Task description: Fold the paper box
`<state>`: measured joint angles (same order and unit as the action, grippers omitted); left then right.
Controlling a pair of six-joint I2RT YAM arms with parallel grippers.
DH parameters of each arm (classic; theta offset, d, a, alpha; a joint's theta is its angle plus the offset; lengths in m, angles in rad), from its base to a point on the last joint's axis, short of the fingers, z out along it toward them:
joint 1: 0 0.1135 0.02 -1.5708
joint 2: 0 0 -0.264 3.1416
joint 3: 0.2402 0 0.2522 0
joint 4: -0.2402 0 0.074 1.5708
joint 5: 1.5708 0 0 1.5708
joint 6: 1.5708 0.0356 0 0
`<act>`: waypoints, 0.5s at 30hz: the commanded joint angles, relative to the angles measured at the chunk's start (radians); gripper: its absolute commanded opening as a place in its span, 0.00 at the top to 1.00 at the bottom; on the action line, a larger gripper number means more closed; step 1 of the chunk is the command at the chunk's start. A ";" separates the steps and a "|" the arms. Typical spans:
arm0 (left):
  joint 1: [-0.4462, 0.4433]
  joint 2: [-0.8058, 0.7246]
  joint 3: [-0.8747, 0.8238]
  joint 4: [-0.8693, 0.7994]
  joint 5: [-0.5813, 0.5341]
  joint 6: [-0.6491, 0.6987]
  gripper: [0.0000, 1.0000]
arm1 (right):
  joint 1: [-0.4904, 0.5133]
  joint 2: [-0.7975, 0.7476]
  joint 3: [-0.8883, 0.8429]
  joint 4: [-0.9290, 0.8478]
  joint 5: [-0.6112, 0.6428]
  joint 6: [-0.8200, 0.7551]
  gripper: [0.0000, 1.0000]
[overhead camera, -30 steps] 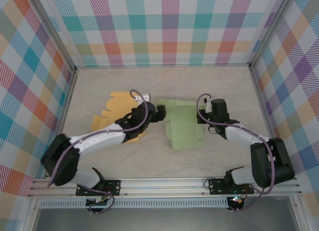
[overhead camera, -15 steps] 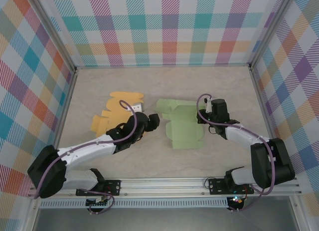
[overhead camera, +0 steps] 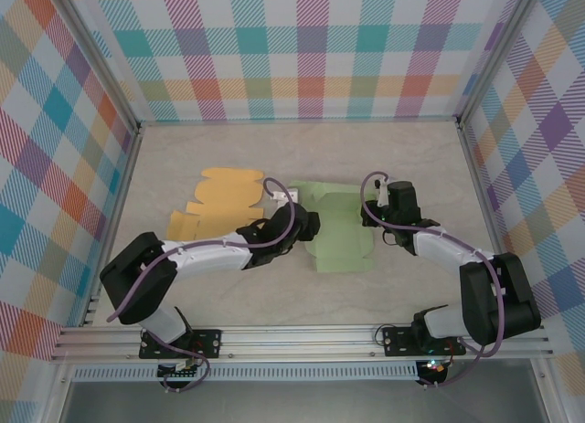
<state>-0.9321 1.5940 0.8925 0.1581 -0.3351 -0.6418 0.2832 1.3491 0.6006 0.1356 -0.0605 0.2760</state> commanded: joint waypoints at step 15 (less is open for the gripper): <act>-0.002 0.175 0.155 0.169 0.122 0.099 0.69 | 0.007 0.032 0.024 0.050 -0.050 0.018 1.00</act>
<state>-0.9318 1.7405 1.0096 0.2836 -0.2584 -0.5812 0.2832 1.3758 0.6022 0.1429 -0.0731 0.2802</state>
